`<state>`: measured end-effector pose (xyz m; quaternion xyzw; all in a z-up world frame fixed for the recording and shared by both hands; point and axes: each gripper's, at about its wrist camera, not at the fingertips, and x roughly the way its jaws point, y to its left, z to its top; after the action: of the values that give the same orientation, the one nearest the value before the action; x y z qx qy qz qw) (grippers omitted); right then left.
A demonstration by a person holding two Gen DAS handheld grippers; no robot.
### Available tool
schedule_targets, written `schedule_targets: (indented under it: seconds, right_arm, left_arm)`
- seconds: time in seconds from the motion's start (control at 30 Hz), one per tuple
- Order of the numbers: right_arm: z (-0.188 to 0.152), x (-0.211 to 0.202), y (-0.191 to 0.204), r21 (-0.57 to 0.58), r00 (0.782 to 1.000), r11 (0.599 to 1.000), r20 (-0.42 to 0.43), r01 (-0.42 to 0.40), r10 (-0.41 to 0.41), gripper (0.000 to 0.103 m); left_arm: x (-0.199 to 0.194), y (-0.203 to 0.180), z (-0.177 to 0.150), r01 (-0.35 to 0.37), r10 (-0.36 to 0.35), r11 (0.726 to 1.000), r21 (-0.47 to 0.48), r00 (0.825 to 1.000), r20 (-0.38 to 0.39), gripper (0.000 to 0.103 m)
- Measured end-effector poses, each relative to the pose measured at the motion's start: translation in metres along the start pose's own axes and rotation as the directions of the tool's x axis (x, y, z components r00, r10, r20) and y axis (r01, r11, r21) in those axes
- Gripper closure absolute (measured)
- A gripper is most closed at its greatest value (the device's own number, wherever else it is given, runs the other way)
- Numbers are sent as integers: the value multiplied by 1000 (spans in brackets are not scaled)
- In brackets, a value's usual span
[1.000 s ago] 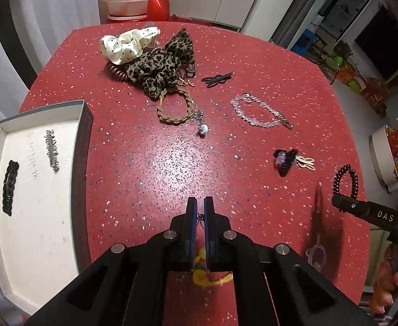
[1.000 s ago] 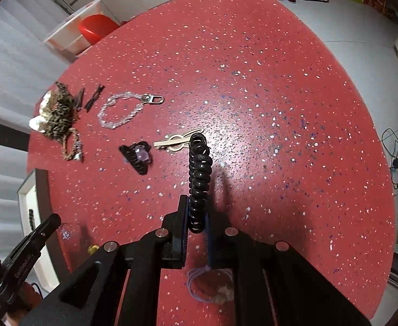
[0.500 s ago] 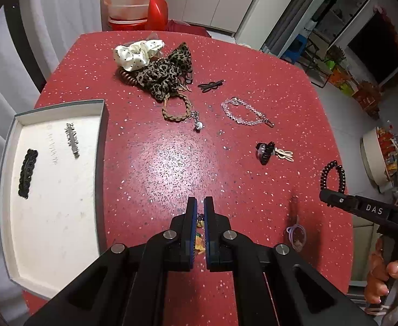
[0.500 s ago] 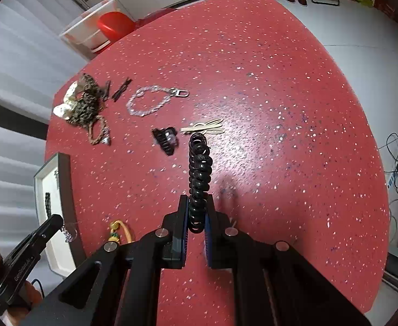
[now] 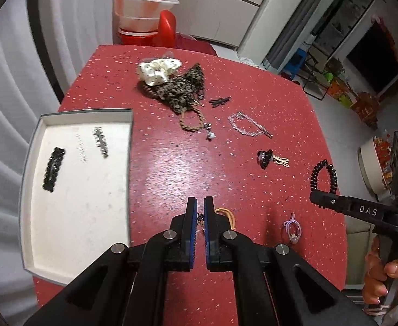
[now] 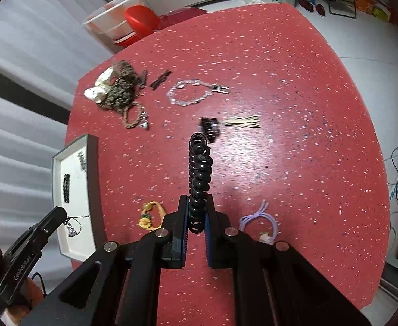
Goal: Organize jewelry
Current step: 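Carry the black coil hair tie over the white tray with the right tool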
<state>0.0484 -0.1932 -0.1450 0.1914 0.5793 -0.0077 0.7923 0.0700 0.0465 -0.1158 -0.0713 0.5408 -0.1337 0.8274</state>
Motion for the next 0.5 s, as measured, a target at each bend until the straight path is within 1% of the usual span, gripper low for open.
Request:
schedule_targets:
  seconds: [0.3,0.5]
  right_arm:
    - [-1,4,56,-108,999,993,-21,-51,49,92]
    - [-4,13,102,-192,995,976,-46,-98,91,92]
  left_arm:
    - [-28,46,-13,-46,49,995,-83,998,36,97]
    - [-43,80,-22,-86,94,986,-143,994,53,97]
